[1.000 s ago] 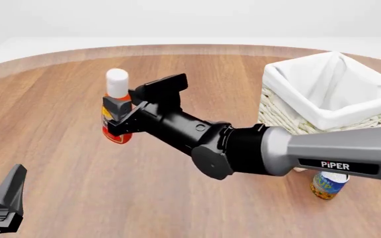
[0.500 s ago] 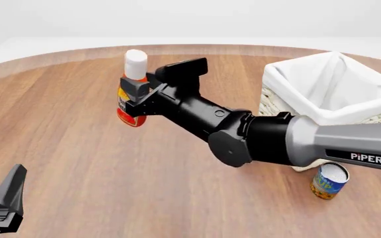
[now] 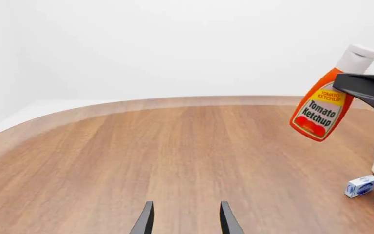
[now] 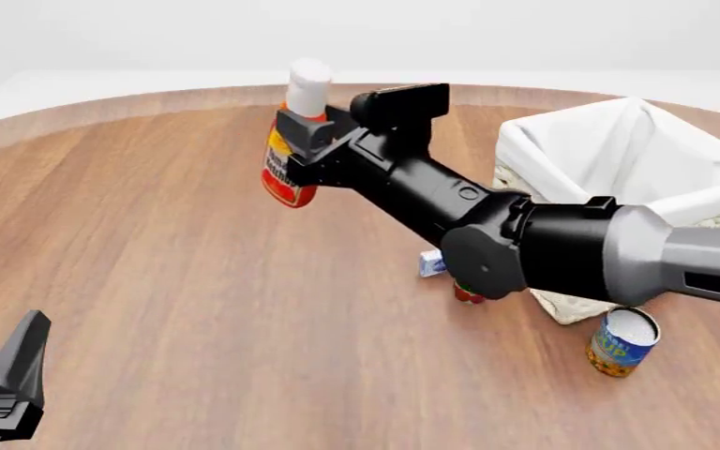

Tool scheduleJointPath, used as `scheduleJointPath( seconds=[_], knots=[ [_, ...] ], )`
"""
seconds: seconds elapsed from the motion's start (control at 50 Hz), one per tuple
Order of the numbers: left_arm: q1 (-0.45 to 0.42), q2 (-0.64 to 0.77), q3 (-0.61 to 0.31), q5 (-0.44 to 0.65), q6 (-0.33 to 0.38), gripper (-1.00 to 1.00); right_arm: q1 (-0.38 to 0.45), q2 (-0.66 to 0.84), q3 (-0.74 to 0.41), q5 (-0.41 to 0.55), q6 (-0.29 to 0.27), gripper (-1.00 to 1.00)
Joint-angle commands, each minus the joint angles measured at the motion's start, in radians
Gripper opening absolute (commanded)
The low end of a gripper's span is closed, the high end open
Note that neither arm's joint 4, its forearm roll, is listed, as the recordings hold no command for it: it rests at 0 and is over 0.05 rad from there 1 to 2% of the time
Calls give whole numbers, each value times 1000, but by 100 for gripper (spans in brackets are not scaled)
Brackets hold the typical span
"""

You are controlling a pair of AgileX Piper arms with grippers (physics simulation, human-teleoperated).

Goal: Pick up the ketchup, and put it in the basket.

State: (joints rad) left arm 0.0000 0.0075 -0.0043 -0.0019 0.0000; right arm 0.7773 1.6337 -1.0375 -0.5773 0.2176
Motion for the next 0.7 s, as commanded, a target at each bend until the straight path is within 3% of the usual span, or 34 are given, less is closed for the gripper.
scheduleJointPath(
  seconds=[0.02,0.7],
  knots=[
    [0,0,0,0,0,100,-53,-53,25,-16,18,-100],
    [0,0,0,0,0,100,-202,-209,121,-46,16,-100]
  ],
)
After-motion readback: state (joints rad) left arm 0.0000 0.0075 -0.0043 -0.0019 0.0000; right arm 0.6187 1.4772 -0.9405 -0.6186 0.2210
